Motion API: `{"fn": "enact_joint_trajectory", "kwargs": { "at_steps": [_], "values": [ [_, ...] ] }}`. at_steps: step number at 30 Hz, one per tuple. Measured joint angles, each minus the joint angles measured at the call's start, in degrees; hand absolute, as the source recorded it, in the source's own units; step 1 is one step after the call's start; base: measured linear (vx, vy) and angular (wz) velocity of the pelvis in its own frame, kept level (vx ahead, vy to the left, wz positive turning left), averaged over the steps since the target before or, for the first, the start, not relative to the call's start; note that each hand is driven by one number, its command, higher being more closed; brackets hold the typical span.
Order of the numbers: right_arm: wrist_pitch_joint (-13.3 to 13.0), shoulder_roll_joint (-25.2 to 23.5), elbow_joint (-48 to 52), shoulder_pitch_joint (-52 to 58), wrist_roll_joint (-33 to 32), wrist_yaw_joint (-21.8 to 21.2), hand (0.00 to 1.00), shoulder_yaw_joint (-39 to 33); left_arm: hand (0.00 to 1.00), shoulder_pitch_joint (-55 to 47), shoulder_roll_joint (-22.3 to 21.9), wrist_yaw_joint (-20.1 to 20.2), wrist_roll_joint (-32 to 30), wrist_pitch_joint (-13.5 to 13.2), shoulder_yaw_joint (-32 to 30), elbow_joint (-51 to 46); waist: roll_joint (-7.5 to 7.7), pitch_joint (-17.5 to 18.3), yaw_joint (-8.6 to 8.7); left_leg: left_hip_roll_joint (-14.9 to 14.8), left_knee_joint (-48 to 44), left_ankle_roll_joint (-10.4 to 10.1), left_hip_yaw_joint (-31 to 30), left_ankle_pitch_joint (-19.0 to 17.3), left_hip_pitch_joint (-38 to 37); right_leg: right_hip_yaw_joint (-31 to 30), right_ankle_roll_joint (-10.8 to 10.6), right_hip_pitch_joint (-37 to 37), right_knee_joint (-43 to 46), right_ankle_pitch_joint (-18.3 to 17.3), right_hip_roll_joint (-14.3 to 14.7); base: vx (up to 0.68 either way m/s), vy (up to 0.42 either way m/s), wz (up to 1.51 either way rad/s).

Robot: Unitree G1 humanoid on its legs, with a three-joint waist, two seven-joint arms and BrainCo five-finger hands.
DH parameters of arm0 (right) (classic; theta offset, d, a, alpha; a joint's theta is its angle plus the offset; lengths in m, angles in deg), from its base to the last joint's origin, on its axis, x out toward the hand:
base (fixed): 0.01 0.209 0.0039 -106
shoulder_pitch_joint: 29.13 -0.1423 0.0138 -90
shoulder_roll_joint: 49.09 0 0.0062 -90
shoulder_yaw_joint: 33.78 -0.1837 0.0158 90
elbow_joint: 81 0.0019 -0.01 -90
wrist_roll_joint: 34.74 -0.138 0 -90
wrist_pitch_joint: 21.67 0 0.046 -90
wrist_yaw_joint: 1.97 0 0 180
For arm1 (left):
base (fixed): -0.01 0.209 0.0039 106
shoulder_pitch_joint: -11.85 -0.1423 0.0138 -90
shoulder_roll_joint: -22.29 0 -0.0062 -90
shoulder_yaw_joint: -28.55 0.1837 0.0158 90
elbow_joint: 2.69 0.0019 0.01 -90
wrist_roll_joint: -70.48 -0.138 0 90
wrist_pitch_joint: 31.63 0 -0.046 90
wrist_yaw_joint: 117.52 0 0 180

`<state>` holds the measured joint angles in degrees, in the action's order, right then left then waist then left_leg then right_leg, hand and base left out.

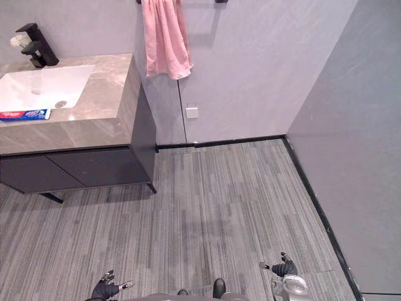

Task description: Organize washtable

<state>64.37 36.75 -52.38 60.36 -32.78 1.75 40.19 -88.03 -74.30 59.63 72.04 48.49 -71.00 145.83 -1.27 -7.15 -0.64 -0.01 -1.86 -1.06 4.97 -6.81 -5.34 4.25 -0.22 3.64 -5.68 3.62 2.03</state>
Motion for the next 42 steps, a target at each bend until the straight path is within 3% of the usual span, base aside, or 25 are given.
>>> {"fn": "enact_joint_trajectory", "kwargs": {
  "at_steps": [6, 10, 13, 16, 18, 21, 23, 25, 26, 27, 28, 29, 30, 32, 33, 35, 36, 38, 40, 42],
  "values": [
    [0.0, -0.3, 0.2, -0.3, -1.3, 0.0, 0.00, -0.2, 0.00, 0.3, -0.1, -0.3, 0.0, 0.0, 0.1, -0.1, 0.34, -0.4, -0.11, -0.1, -0.7, 1.1, 1.7, -0.8, 1.5, -1.5, 0.0, -1.7, 0.0, 0.0, 0.2, -0.01, 0.003, -0.14],
    [0.0, -0.7, 0.7, -0.5, -1.7, 0.1, 0.00, -0.3, 0.00, 0.2, -0.1, -1.0, 0.1, 0.0, 0.1, -0.8, 0.20, -0.8, -0.31, -1.0, -5.9, 1.8, 3.5, -4.6, 3.9, -3.5, -1.1, -2.7, 0.0, -0.8, 0.7, 0.03, 0.031, -0.27],
    [0.0, -1.1, 1.5, -0.6, -2.0, 0.2, 0.00, -0.4, 0.00, 0.2, -0.2, -1.0, 0.2, 0.0, 0.5, -2.1, -0.76, -1.4, -0.26, -2.4, -10.8, 2.2, 4.7, -8.3, 5.6, -4.1, -1.3, -4.3, 4.2, -3.9, 1.4, 0.11, 0.045, -0.26],
    [0.1, -1.8, 1.5, -0.8, -2.0, 0.6, 0.00, -0.4, 0.00, 1.3, 0.0, -1.0, 0.5, 0.0, 0.8, -3.6, -0.84, -2.0, -0.34, -2.9, -14.9, 2.3, 5.7, -10.8, 5.9, -2.8, -2.6, -10.4, 19.7, -10.7, 1.1, 0.14, 0.064, -0.16],
    [0.1, -2.6, 1.6, -1.6, -2.0, 1.0, 0.00, 0.2, 0.00, 2.4, 0.6, -1.0, 0.6, 0.0, 3.1, -3.8, -0.54, -3.6, -0.27, -2.4, -16.4, 2.4, 6.1, -11.0, 3.8, 1.0, -5.2, -15.8, 36.0, -13.0, -1.1, 0.16, 0.081, 0.02],
    [0.1, -2.7, 1.6, -1.6, -2.1, 1.0, 0.00, 1.3, 0.00, 3.6, 1.4, -1.0, 0.6, 0.0, 4.6, -4.3, -0.54, -4.9, -0.14, -1.6, -15.7, 3.2, 4.7, -12.6, -0.2, 7.6, -4.2, -20.8, 47.1, -18.1, -5.2, 0.20, 0.056, 0.16],
    [0.1, -2.6, 1.6, -1.8, -2.0, 1.0, 0.00, 2.5, 0.00, 4.6, 1.6, -1.0, 0.7, 0.0, 4.9, -5.1, -0.27, -5.2, 0.09, -2.1, -13.5, 3.0, 2.5, -13.1, -2.0, 10.6, -3.1, -24.0, 44.4, -18.8, -6.1, 0.36, -0.028, 0.39],
    [0.1, -2.2, 1.9, -2.2, -2.1, 1.1, 0.00, 2.8, 0.00, 5.8, 1.3, -1.0, 1.4, 0.0, 5.0, -5.2, -1.21, -6.1, 0.44, -4.3, -12.0, 1.7, 1.3, -13.6, -3.5, 13.1, -1.9, -26.2, 35.8, -16.6, -5.0, 0.36, -0.095, 0.38],
    [0.1, -2.2, 2.1, -2.1, -2.1, 1.1, 0.00, 2.8, 0.00, 6.0, 1.3, -1.0, 1.9, 0.0, 5.2, -5.1, -1.02, -6.3, 0.60, -5.1, -11.6, -0.1, 1.0, -14.0, -4.7, 13.1, -1.4, -27.1, 28.6, -11.7, -4.0, 0.33, -0.095, 0.21],
    [0.1, -2.3, 2.1, -1.9, -2.1, 1.1, 0.00, 2.9, 0.00, 5.7, 1.5, -1.0, 2.2, 0.0, 5.2, -5.1, -0.30, -6.0, 0.64, -5.0, -11.3, -0.5, 0.8, -14.1, -5.6, 13.1, -1.1, -26.8, 24.3, -8.4, -4.1, 0.58, -0.202, 0.36],
    [0.1, -2.1, 2.1, -1.1, -2.0, 1.1, 0.00, 2.9, 0.00, 4.9, 1.3, -1.0, 2.3, 0.0, 5.5, -4.8, 0.81, -5.4, 1.23, -5.6, -11.0, -2.2, -0.6, -15.0, -7.6, 13.2, 3.4, -26.3, 22.3, 0.4, -4.4, 0.51, -0.191, 0.22],
    [0.3, -1.8, 2.1, -1.3, -2.0, 1.1, 0.00, 2.7, 0.00, 5.1, 0.6, -1.0, 2.3, 0.0, 5.4, -4.6, -0.68, -5.6, 1.07, -7.2, -11.5, -2.7, -0.8, -14.8, -7.8, 14.5, 3.6, -26.6, 24.4, -0.6, -3.6, 0.60, -0.242, 0.35],
    [0.2, -2.3, 2.4, -2.1, -2.0, 1.2, 0.00, 2.5, 0.00, 5.6, 0.4, -0.9, 2.3, -0.1, 5.4, -4.6, -0.63, -5.6, 1.66, -7.7, -13.4, -6.7, -1.1, -12.1, -6.5, 15.1, 4.3, -26.8, 26.2, -3.5, -4.0, 0.49, -0.210, 0.17],
    [0.2, -2.5, 2.3, -2.4, -2.1, 1.1, 0.00, 2.6, 0.00, 6.0, -0.7, -1.0, 2.3, -0.1, 5.4, -4.9, -0.79, -5.7, 1.43, -7.6, -20.6, -7.8, -1.8, -5.6, -3.8, 15.7, 5.1, -23.9, 25.4, -5.7, -3.6, 0.50, -0.235, 0.19],
    [0.2, -2.6, 2.2, -2.1, -2.1, 1.2, 0.00, 3.1, 0.00, 5.8, -1.5, -1.0, 2.3, -0.1, 5.3, -4.9, -0.68, -5.8, 0.94, -8.5, -31.5, -8.9, -2.7, -1.0, 0.2, 15.7, 5.1, -19.0, 21.2, -6.2, -3.0, 0.40, -0.185, 0.14],
    [0.0, -2.8, 2.5, -1.9, -3.0, 1.3, 0.00, 3.2, 0.00, 5.6, -2.0, -1.0, 2.3, -0.1, 5.2, -5.1, -0.69, -5.9, 0.30, -11.2, -44.7, -7.6, -0.9, -3.5, 5.2, 15.4, 5.2, -12.5, 16.2, -6.4, -1.2, 0.46, -0.198, 0.00],
    [-0.2, -3.3, 3.4, -1.8, -3.7, 1.5, 0.00, 3.1, 0.00, 5.3, -2.6, -1.0, 2.4, 0.0, 4.9, -5.6, -0.61, -5.9, -0.45, -13.1, -50.7, -5.4, 1.2, -5.5, 9.3, 14.7, 5.3, -7.9, 13.3, -6.7, -0.1, 0.42, -0.166, -0.18],
    [-0.8, -4.2, 5.2, -2.0, -4.0, 1.6, 0.00, 3.1, 0.00, 5.1, -2.7, -1.0, 2.6, -0.1, 4.9, -7.3, -0.04, -6.2, -0.80, -13.7, -53.1, -3.6, 2.3, -6.9, 15.9, 14.3, 5.0, -4.2, 11.2, -7.9, 0.2, 0.35, -0.072, -0.11],
    [-0.7, -4.9, 6.0, -2.2, -4.9, 1.6, 0.00, 2.9, 0.00, 5.3, -3.1, -1.0, 3.1, -0.1, 4.9, -8.5, 0.33, -6.4, -1.98, -13.5, -49.6, -3.0, 4.2, -8.5, 21.0, 13.3, 4.4, -1.9, 9.6, -8.3, 0.0, 0.34, 0.032, -0.20],
    [-0.7, -5.8, 6.5, -2.6, -5.4, 1.8, 0.00, 2.4, 0.00, 5.6, -3.9, -1.0, 3.7, -0.2, 4.9, -8.7, 0.76, -6.7, -3.41, -11.4, -37.8, -3.0, 5.3, -8.4, 24.7, 12.5, 2.7, 0.1, 8.9, -9.5, -1.3, 0.32, 0.144, -0.16]
  ]
}}
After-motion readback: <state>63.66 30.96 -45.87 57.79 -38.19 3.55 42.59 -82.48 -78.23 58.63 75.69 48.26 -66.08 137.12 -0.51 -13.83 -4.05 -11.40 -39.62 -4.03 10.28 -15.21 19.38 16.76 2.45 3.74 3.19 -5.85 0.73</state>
